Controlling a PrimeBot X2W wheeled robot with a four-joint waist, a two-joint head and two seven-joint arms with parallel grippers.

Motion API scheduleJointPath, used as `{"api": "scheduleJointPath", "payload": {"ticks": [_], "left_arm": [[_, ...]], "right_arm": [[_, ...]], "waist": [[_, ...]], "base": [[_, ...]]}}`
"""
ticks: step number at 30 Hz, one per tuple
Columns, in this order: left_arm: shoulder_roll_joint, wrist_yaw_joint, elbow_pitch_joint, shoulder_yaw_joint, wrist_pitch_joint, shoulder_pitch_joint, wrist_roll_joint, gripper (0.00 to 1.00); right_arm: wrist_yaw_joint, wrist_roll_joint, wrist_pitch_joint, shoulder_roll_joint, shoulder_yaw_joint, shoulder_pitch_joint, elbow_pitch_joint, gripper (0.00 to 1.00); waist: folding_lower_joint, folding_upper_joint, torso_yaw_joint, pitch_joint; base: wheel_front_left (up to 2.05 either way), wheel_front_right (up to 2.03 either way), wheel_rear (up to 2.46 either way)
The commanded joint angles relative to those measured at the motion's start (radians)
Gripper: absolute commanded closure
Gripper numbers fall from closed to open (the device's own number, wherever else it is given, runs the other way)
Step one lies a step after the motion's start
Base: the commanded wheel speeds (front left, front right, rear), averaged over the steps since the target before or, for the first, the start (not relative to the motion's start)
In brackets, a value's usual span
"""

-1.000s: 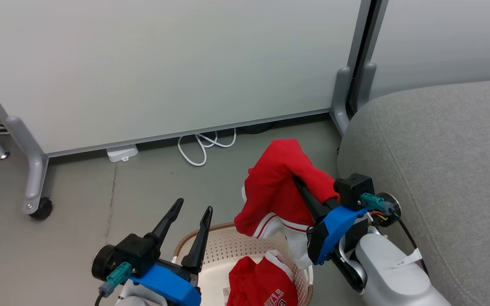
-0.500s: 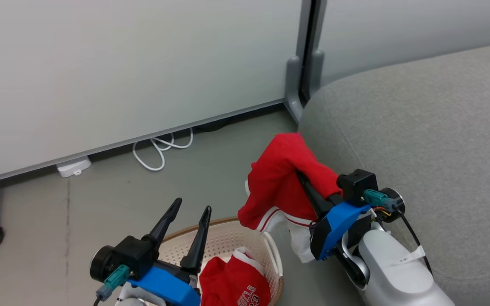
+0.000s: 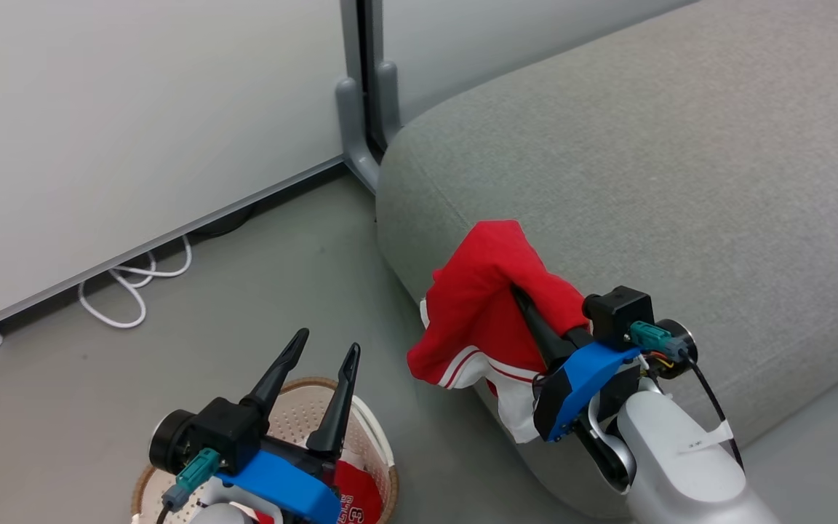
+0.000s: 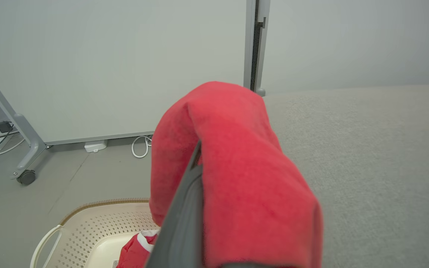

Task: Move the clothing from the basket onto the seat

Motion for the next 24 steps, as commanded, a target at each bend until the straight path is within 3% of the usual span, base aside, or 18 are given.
{"api": "scheduleJointPath", "payload": {"ticks": [1, 8, 24], "left_arm": [[0.006, 0.0, -0.006, 0.001, -0.003, -0.013, 0.008, 0.0], [0.015, 0.0, -0.015, -0.003, -0.003, -0.019, 0.016, 0.0], [0.022, 0.0, -0.008, -0.029, -0.003, -0.041, 0.009, 0.0]], "right_arm": [[0.0, -0.005, -0.004, -0.002, -0.003, 0.016, -0.002, 1.0], [0.0, -0.002, -0.008, -0.002, -0.015, 0.016, -0.009, 1.0], [0.0, 0.012, -0.005, -0.002, -0.046, 0.014, -0.015, 1.0]], "waist": [[0.0, 0.0, -0.048, 0.015], [0.0, 0.0, -0.107, 0.03], [0.0, 0.0, -0.101, 0.056]], "base": [[0.0, 0.0, 0.0], [0.0, 0.0, 0.0], [0.0, 0.0, 0.0]]}}
